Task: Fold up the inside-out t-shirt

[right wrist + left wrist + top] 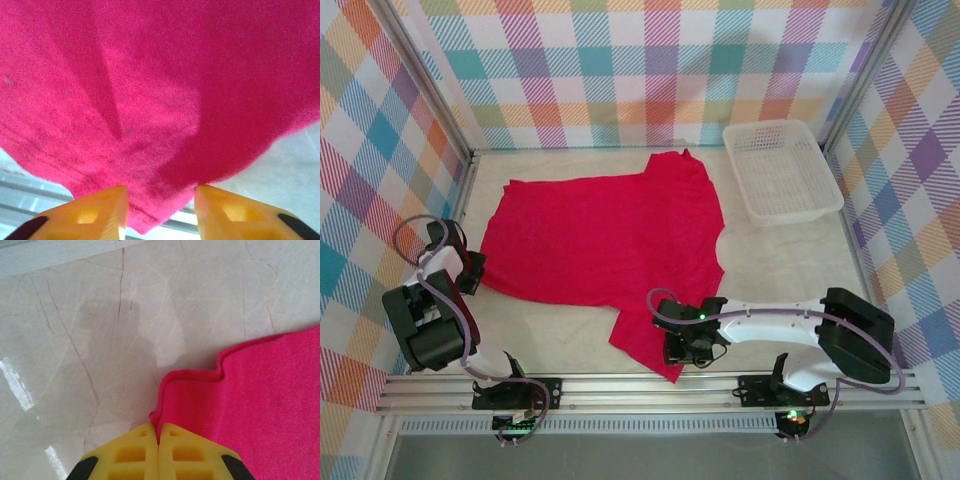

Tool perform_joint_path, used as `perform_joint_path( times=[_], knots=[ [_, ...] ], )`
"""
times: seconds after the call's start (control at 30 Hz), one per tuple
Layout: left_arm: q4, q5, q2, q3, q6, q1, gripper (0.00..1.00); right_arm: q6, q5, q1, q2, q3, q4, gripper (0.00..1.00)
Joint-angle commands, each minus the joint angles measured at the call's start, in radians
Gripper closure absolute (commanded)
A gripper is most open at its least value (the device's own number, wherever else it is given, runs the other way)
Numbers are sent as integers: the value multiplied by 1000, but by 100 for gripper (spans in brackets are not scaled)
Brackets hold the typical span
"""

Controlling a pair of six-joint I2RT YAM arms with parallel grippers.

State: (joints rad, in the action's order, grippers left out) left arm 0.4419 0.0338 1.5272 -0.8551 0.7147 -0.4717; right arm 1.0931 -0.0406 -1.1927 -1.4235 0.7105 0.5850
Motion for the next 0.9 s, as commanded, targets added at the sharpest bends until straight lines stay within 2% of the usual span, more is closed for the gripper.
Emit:
perform_joint_path(
  times=[0.0, 0.2, 0.3, 0.43, 0.57, 0.73, 0.87],
  knots=[
    [27, -8, -18, -2, 6, 8, 96, 14, 14, -4, -48, 33, -34, 63],
    [53, 3, -38, 0, 0, 8, 96, 16, -12, -3, -122, 66, -26, 67],
    [68, 6, -57, 3, 0, 8, 97, 27, 5, -3, -118, 68, 12, 78],
    [115, 8, -113, 11, -6, 7, 98, 37, 64, -2, -46, 81, 92, 99],
    [219, 30, -235, 10, -27, 4, 100, 39, 185, -1, 96, 105, 246, 100],
    [306, 27, -455, 31, -28, -2, 100, 38, 270, 0, 292, 149, 393, 100],
    [336, -24, -559, 35, -22, 1, 100, -25, 276, 65, 327, 241, 461, 100]
  ],
)
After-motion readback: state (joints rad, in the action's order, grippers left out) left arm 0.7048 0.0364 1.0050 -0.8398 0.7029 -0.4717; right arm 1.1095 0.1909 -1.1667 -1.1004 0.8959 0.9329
